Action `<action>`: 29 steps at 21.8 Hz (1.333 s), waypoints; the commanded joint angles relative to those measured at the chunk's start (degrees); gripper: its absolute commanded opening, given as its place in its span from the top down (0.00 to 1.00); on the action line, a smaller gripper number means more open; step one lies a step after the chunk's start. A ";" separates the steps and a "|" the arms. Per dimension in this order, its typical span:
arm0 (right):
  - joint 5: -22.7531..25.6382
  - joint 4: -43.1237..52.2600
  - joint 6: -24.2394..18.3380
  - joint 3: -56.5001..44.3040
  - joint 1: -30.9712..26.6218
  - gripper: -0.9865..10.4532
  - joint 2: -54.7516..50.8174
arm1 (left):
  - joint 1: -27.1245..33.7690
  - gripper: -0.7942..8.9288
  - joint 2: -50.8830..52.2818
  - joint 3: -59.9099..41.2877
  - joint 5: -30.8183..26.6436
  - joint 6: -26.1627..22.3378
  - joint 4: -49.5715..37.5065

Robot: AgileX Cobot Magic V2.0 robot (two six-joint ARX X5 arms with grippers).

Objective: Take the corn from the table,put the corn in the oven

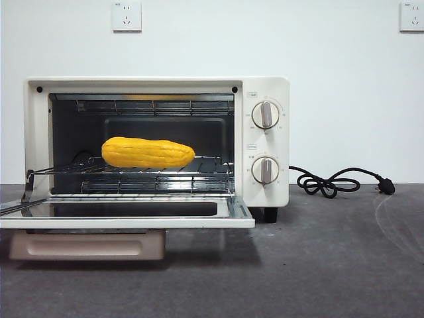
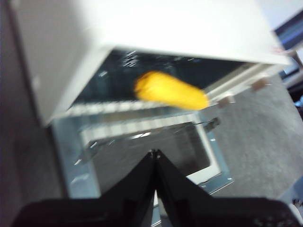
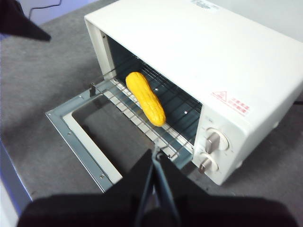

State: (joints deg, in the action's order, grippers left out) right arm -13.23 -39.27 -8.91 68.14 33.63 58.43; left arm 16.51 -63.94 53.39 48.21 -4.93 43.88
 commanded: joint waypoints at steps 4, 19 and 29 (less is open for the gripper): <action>-1.79 2.01 -0.52 0.17 -1.14 0.93 1.05 | 4.17 0.93 -0.83 -9.92 0.04 0.20 -3.89; -1.79 1.77 -0.50 0.17 -1.14 0.93 1.42 | 1.11 0.93 -14.60 -16.39 -12.28 4.92 -10.21; -1.77 1.53 -0.50 0.17 -1.14 0.93 1.42 | -2.58 0.93 -22.73 -16.39 -12.22 4.72 -13.60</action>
State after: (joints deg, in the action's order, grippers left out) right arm -14.90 -37.91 -9.02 68.14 32.51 59.66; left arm 14.09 -86.04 37.28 36.36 -0.32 30.70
